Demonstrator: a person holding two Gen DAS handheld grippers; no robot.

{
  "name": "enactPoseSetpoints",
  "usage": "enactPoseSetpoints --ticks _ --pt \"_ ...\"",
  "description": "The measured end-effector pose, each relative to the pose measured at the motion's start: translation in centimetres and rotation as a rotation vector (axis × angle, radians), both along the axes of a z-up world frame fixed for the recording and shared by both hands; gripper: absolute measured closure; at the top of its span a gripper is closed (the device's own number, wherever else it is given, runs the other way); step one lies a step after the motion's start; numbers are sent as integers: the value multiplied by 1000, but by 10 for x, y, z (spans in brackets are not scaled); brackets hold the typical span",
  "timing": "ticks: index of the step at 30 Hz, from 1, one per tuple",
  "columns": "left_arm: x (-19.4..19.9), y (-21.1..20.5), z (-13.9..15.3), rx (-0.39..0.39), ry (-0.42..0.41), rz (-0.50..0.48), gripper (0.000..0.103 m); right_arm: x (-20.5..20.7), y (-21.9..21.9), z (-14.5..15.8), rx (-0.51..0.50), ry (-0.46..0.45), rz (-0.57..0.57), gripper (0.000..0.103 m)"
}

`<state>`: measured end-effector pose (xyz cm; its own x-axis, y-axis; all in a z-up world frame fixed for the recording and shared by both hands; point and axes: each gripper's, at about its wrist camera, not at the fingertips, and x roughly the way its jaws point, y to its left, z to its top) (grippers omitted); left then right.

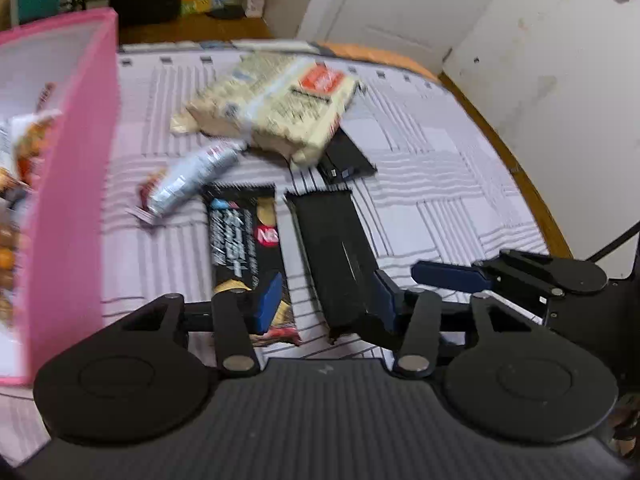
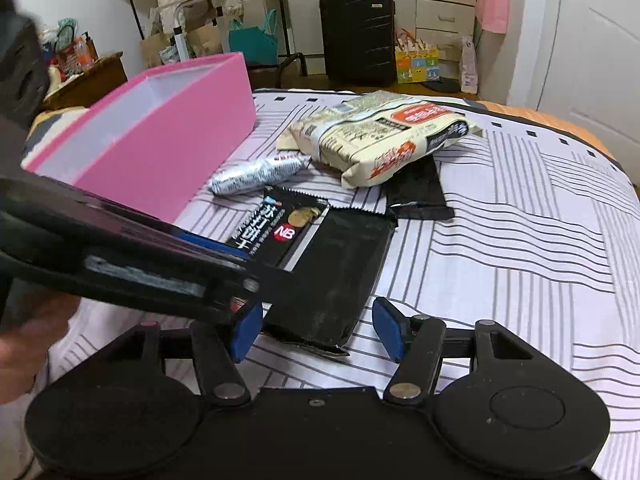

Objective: Organize snacks
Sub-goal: 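Move the left tool to a plain black bar and close on it, then lift the black bar with the left tool and drop it into the box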

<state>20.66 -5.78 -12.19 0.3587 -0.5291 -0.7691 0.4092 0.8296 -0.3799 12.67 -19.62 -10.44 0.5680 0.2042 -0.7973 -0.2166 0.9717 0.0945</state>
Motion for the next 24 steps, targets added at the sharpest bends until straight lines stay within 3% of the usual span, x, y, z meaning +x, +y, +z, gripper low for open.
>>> enactPoseSetpoints --ticks 6,14,24 --pt "12 -17 -30 -16 75 -22 74 6 2 -25 11 -29 -28 28" --pt "18 -13 -38 -75 141 4 73 -7 13 -22 -29 -70 -13 36" --pt "2 -14 -13 -54 144 -49 71 -32 28 9 -79 -102 10 36"
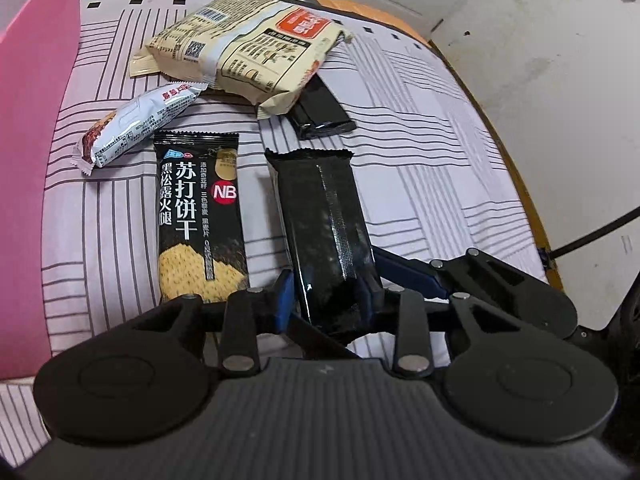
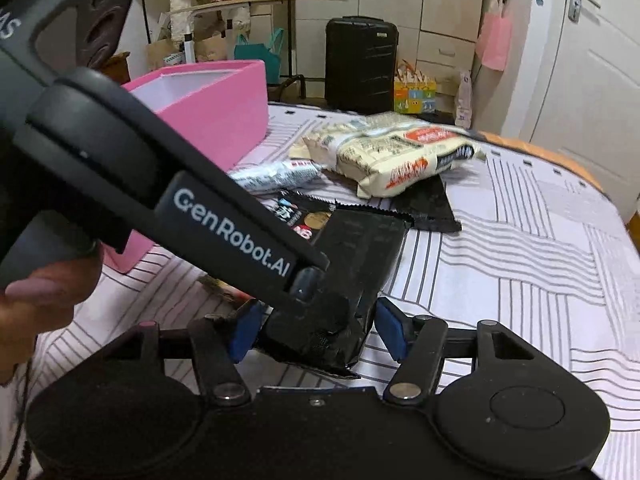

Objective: Organize snacks
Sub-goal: 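Lift the black bar with the left tool and drop it into the box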

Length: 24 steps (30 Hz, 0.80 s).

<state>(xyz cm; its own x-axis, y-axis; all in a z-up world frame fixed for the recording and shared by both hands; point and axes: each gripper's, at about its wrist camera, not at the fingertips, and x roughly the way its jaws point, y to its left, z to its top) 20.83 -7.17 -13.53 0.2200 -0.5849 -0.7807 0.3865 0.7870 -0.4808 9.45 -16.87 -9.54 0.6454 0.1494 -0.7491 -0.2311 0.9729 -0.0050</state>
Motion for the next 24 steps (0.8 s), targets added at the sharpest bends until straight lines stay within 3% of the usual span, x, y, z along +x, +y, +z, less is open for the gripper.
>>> enactPoseSetpoints --ticks 10,18,24 --pt "-18 22 42 -30 7 -10 69 -21 31 48 -98 -35 74 37" --pt "-43 57 76 -67 -39 63 69 -33 58 78 -129 -84 175 38" --pt "-55 86 108 -34 -94 110 69 -28 83 102 -110 -120 265 38"
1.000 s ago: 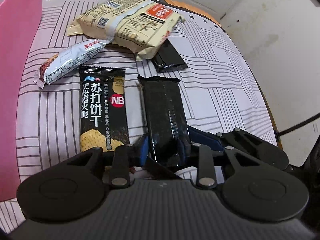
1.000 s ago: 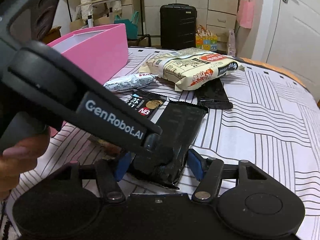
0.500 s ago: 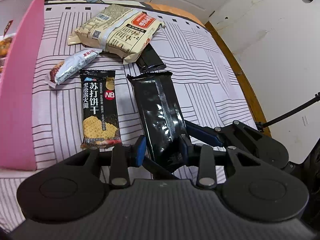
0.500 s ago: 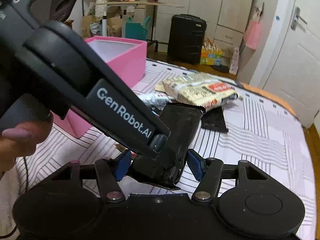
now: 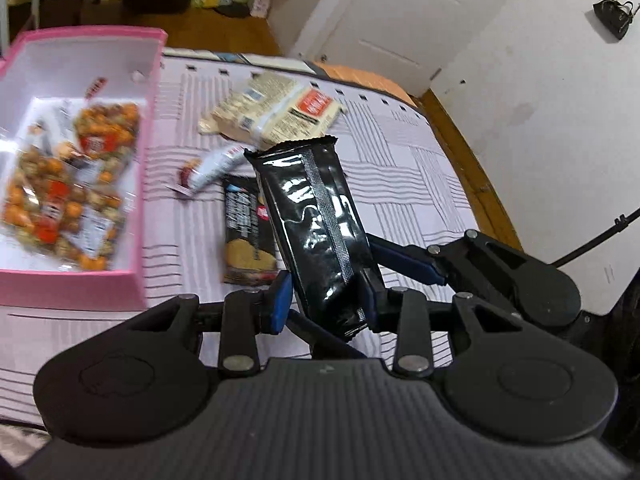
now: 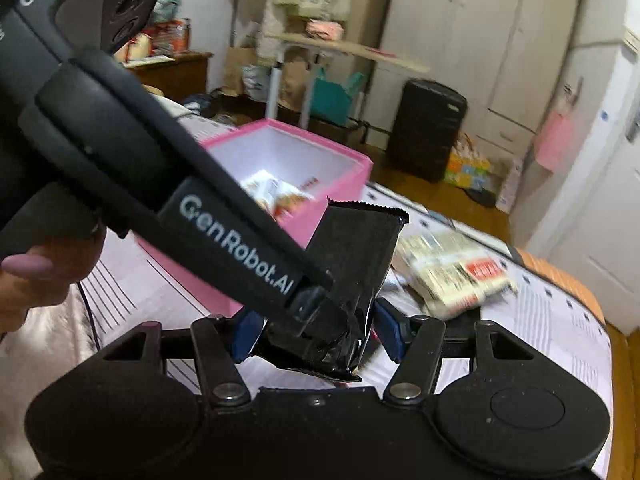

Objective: Organize snacks
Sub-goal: 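Lift the black bar with the left tool and drop it into the box, then move the left tool to the black NB cracker pack and grasp it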

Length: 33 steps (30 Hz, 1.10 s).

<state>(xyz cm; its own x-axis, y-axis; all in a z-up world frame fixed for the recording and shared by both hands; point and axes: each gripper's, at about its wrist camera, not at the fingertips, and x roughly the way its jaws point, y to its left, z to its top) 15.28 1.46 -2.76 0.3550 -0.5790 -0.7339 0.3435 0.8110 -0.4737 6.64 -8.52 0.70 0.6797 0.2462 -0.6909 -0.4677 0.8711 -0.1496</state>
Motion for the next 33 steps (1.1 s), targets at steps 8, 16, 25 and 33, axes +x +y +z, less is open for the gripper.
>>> enactPoseSetpoints --ticks 8,16,25,33 --pt "9 52 25 42 -66 98 67 33 35 -4 60 -51 96 38" --pt "44 91 0 110 -31 216 67 77 64 -38 162 56 134 38" --pt "75 110 -37 121 62 296 54 107 62 -65 283 183 109 36" --pt "66 116 -28 173 2 356 47 80 29 -31 309 99 83 26"
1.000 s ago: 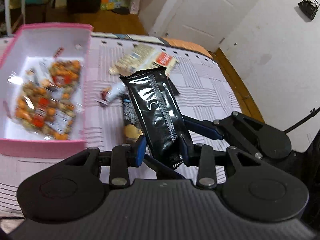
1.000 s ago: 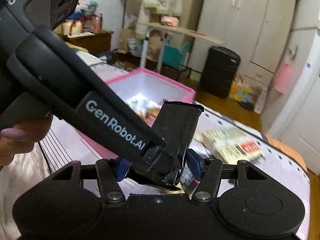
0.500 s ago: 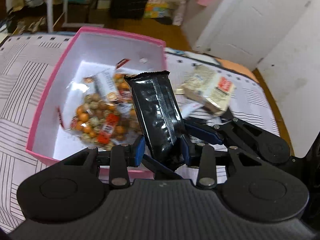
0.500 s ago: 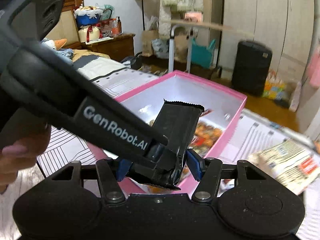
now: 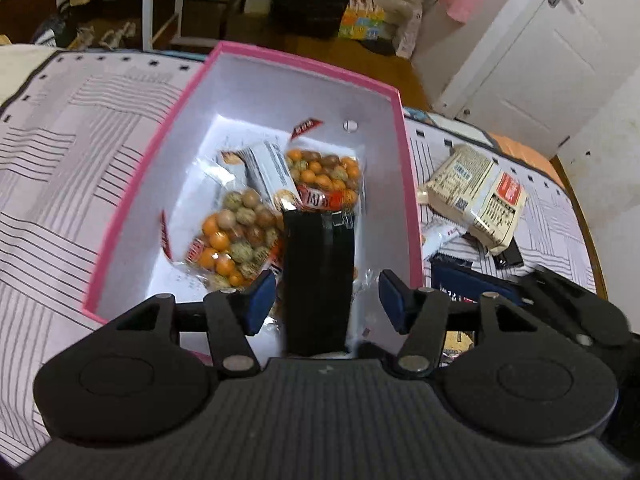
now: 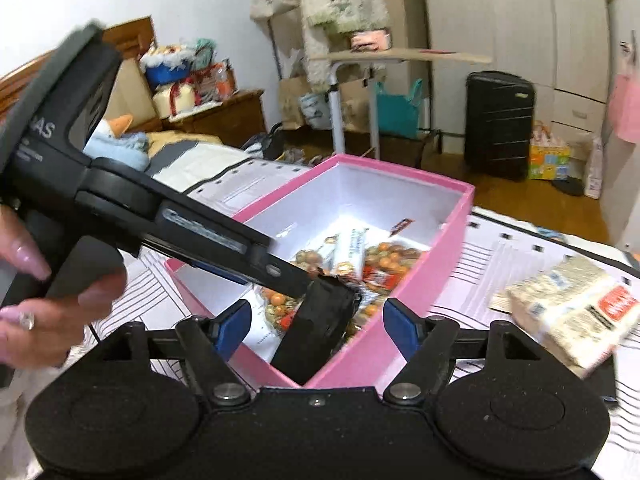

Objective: Organize snacks
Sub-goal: 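Move the left tool to the black NB cracker pack and grasp it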

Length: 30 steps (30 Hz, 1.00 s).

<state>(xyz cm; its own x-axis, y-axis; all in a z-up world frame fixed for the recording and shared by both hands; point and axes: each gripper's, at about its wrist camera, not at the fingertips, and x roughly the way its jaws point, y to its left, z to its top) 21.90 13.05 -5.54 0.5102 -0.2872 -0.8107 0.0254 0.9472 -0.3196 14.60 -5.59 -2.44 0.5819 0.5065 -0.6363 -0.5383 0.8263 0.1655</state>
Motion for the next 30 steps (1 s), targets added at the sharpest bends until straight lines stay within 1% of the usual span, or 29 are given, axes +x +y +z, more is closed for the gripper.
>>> enactPoseSetpoints --ticks 3,5,7,9,13,15,17,21,23,25,26,28,30 --pt "-7 6 10 -23 -17 -1 47 -17 -27 10 19 -3 -53 26" --pt "-12 7 17 -39 -31 -14 48 -24 -42 15 6 -10 -89 26" --pt "-17 2 24 -49 -37 -49 49 -30 -56 20 -18 -10 -121 26" --pt "-22 -8 33 -52 -48 -102 50 -37 -67 26 -42 -2 -143 26" --pt "-29 -38 48 -60 -60 -218 52 -43 -79 35 -93 3 -141 26" --pt "-31 -57 54 -63 -65 -283 53 -46 -82 34 -105 15 -132 26" --pt "-31 -77 54 -50 -58 -335 55 -47 -85 25 -106 39 -123 26" --pt "-23 -122 39 -24 -21 -404 57 -45 -92 -4 -67 68 -120 26" --pt "-19 -142 24 -2 13 -420 58 -39 -97 -23 -47 82 -145 26" --pt "-18 -158 8 21 25 -435 59 -35 -101 -40 -37 73 -182 26" --pt "-17 -165 0 40 23 -432 60 -33 -102 -49 -42 58 -205 26" --pt "-15 -171 -15 63 7 -418 64 -31 -103 -64 -66 31 -229 26" --pt "-12 -174 -27 80 -26 -409 64 -29 -106 -75 -63 27 -235 26"
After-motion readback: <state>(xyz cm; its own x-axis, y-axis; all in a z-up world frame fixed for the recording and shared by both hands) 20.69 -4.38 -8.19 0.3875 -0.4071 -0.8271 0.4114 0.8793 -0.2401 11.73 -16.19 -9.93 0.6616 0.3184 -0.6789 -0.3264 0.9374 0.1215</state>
